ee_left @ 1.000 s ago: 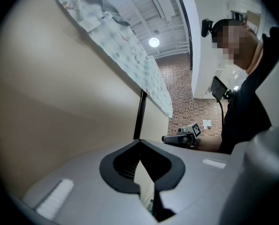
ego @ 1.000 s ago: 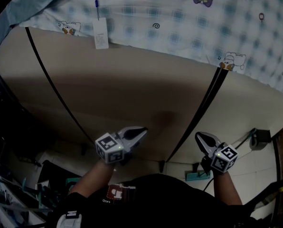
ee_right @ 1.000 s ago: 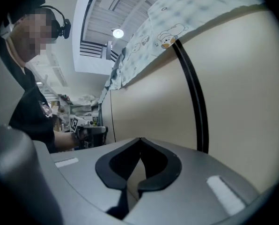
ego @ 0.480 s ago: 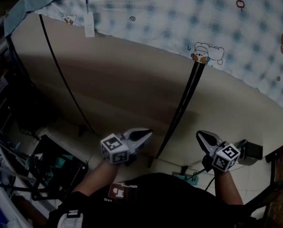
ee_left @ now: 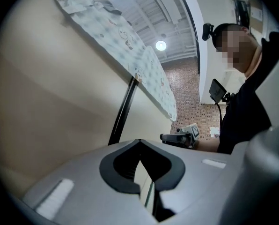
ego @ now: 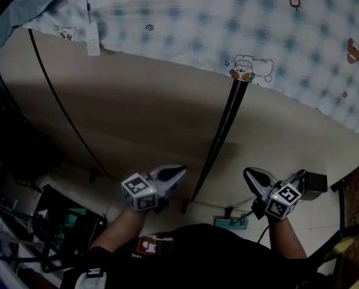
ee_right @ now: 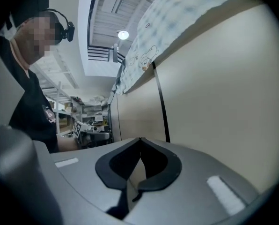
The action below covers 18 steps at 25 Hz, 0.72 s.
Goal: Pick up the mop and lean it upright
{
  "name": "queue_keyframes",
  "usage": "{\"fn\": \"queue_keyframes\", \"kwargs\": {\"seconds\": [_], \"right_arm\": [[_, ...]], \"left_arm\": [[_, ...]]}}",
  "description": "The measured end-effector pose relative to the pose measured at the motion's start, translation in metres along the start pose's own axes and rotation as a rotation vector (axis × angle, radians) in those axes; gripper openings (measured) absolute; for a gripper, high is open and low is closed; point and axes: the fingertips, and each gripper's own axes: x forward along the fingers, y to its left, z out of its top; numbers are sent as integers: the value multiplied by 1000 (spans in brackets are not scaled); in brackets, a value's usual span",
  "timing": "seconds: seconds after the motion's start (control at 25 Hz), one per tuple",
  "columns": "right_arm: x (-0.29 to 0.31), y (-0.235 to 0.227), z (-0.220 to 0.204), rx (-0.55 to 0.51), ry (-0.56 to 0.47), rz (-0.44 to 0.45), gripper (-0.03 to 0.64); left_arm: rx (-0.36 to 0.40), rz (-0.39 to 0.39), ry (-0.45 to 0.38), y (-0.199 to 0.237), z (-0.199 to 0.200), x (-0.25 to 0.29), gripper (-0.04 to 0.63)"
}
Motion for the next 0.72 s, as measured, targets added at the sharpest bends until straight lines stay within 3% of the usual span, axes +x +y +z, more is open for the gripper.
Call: {"fn": "queue_keyframes", "kwargs": {"seconds": [0.32, 0.72], "right_arm": [[-66, -39, -6, -33, 13, -52, 17], [-207, -124, -10, -92, 75, 21, 26]], "left_arm": [[13, -86, 72, -52, -30, 69, -3], [26, -53, 46, -157, -78, 216, -3]]}}
